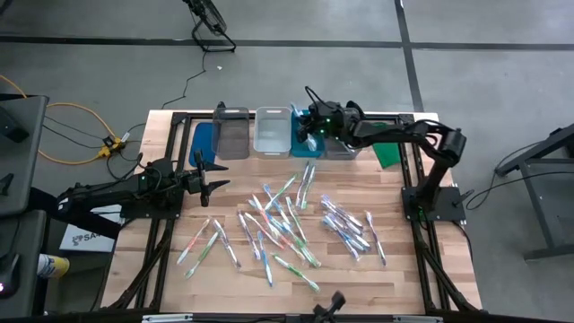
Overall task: Pick & Place Toothbrushes
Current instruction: Put the blue toothbrush into the blue bin, then put the violet toothbrush into the gray bin
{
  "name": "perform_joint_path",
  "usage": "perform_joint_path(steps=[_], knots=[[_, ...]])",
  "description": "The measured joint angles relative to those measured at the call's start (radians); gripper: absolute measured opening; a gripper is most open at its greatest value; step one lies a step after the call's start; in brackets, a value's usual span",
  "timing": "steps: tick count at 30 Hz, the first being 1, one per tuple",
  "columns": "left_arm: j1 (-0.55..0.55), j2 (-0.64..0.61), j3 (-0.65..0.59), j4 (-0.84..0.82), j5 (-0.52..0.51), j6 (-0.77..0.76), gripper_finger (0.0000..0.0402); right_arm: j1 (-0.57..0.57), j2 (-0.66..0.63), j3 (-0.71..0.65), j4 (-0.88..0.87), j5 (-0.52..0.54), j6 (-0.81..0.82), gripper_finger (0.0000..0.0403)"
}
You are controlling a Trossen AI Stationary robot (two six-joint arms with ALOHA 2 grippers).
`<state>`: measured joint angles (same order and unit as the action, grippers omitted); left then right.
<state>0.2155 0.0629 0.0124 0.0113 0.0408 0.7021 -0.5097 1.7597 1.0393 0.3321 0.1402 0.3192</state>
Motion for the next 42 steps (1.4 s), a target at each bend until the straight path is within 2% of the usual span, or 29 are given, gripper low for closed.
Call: perform_joint_path(steps=[9,18,33,37,42], knots=[[0.0,0.0,0.0,0.0,0.0,0.0,0.0193,-0.037,0.061,0.0,-0.01,-0.021,0.029,0.0022],[0.0,0.0,0.0,0.0,0.0,0.0,0.0193,-0.042,0.065,0.0,-0.036,-0.039,0.034,0.0024],[0.0,0.0,0.0,0.0,0.0,0.0,0.0193,-0.04,0.058,0.0,-0.043,-0.036,0.051,0.0117],[0.0,0.0,0.0,0.0,0.0,0.0,0.0193,-0.04,0.035,0.0,-0.044,-0.027,0.053,0.0126],[0.0,0.0,0.0,0.0,0.0,0.0,0.0193,-0.04,0.005,0.0,-0.029,-0.033,0.046,0.0118]])
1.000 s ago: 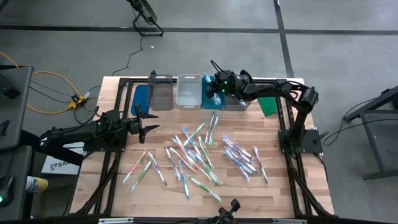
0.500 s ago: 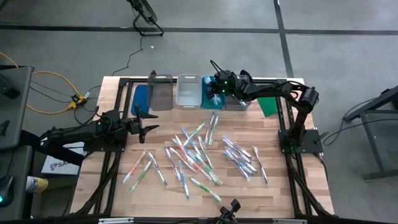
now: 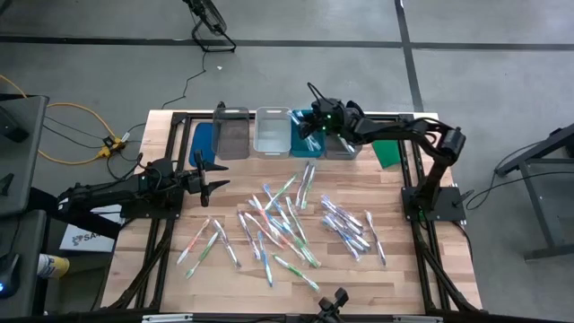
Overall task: Pick & Place Toothbrushes
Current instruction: Put the violet toothbrush into the gray bin
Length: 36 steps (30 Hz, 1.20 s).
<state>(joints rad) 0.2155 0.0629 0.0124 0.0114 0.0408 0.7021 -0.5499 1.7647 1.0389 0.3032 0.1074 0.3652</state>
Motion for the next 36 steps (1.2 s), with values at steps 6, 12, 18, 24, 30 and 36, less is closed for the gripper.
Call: perform_joint_path(steps=[6,12,18,24,30,36], knots=[[0.0,0.0,0.0,0.0,0.0,0.0,0.0193,0.016,-0.058,0.0,-0.054,-0.087,-0.029,0.0093],[0.0,0.0,0.0,0.0,0.0,0.0,0.0193,0.063,-0.191,0.001,-0.339,-0.059,-0.026,0.0065],[0.0,0.0,0.0,0.0,0.0,0.0,0.0193,0.156,-0.345,0.0,-0.759,-0.024,0.084,0.0044],[0.0,0.0,0.0,0.0,0.0,0.0,0.0193,0.291,-0.431,0.0,-1.105,-0.017,0.35,0.0035],[0.0,0.0,0.0,0.0,0.0,0.0,0.0193,0.466,-0.432,-0.012,-1.346,0.064,0.619,0.0043],[0.0,0.0,0.0,0.0,0.0,0.0,0.0193,0.629,-0.432,-0.063,-1.377,0.056,0.87,0.0071]])
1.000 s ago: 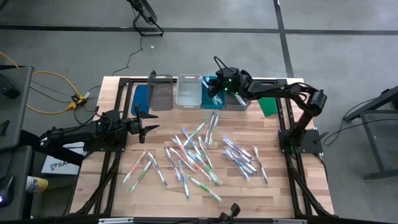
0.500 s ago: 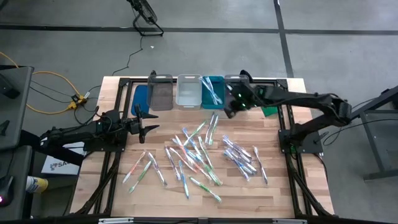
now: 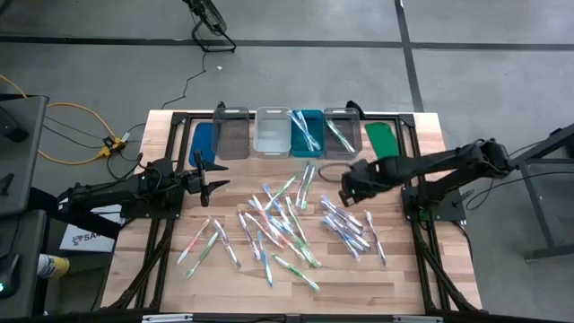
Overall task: Pick & Place Toothbrushes
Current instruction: Put the violet toothbrush into the gray bin
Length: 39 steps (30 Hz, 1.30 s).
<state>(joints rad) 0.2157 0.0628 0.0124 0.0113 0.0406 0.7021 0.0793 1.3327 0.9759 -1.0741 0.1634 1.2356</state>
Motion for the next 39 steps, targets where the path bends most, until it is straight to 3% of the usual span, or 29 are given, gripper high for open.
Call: perform_joint_path(steps=[11,25,33,39], knots=[[0.0,0.0,0.0,0.0,0.0,0.0,0.0193,0.251,0.0,-0.112,0.015,-0.113,0.382,0.0132],[0.0,0.0,0.0,0.0,0.0,0.0,0.0193,0.479,0.001,-0.199,0.138,-0.095,0.662,0.0137],[0.0,0.0,0.0,0.0,0.0,0.0,0.0193,0.531,0.007,-0.226,0.174,-0.052,0.7,0.0137],[0.0,0.0,0.0,0.0,0.0,0.0,0.0193,0.536,0.082,-0.226,0.17,-0.035,0.671,0.0137]])
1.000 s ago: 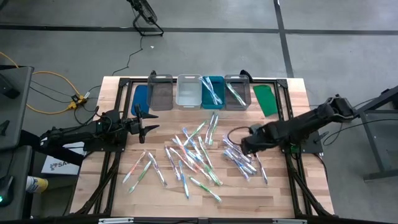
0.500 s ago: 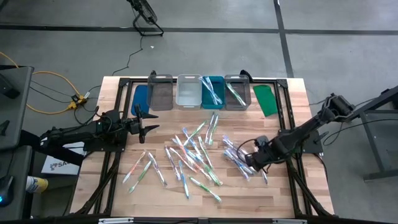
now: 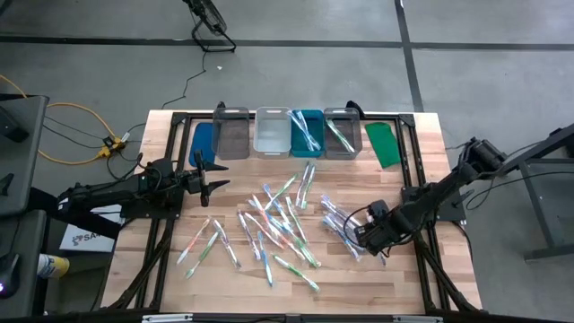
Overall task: Pick & Place Toothbrushes
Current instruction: Put the violet toothbrush into the gray bin
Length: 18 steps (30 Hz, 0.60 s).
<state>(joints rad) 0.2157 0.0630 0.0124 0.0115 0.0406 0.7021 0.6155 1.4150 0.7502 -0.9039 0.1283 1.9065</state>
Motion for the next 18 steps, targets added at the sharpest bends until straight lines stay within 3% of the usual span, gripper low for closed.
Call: perform_joint_path(steps=[11,18], knots=[[0.0,0.0,0.0,0.0,0.0,0.0,0.0193,0.0,0.153,0.004,0.035,-0.051,-0.008,0.0134],[0.0,0.0,0.0,0.0,0.0,0.0,0.0193,0.0,0.159,0.004,0.04,-0.032,0.005,0.0071]])
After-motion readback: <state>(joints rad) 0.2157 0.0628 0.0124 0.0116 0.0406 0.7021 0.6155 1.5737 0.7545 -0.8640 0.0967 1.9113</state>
